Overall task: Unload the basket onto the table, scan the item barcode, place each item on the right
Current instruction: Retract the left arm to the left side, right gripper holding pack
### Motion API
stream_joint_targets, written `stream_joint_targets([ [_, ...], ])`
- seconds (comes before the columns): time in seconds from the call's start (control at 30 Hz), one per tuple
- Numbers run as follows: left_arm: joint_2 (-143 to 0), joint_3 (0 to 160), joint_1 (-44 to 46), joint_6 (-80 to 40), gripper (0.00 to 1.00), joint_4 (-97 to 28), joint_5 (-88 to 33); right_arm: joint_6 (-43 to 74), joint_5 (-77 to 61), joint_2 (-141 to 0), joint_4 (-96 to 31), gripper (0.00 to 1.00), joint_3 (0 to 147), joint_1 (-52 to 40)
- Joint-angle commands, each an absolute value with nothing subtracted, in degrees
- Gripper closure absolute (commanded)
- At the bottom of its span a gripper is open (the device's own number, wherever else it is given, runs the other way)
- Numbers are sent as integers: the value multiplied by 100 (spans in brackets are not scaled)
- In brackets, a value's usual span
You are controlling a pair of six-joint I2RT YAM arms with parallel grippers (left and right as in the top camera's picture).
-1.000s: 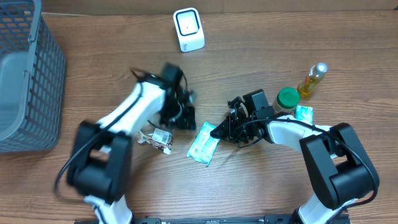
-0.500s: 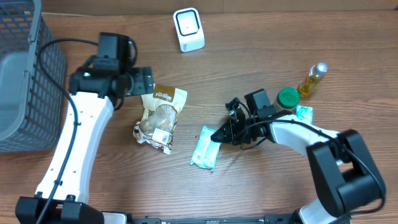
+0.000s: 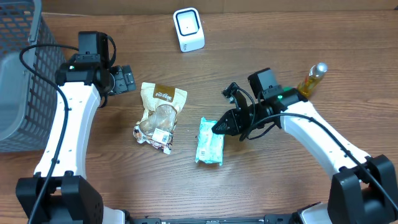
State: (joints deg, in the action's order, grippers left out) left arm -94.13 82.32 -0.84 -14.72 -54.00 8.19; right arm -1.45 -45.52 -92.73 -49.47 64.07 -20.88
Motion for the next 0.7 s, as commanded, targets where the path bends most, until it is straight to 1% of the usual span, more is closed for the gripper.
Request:
stream_joint_targets([
  [0.0,-9504,8224,-73,-1546,0,-5374,878,-1039,-4593,-9115,-5463,96,6949,-2056],
  [0.1,-9509,8224,-73,-1546,0,-5376,878,-1352,-4593,-9115,-5979,96,7234,-2056],
  [0.2,-9509,8224,-73,-1546,0,-5376,878,-1402,-4545,-9115,-6204,96,7365,-2056],
  [0.4,-9509,8224,-73,-1546,0,-5376,878,-1400,-4268,-9115,-6270,96,7376,-2056],
  [0.67,-9509,8224,-73,-1546,0,-5376,878,-1398,-4248,-9115,-6278,96,7376,-2056],
])
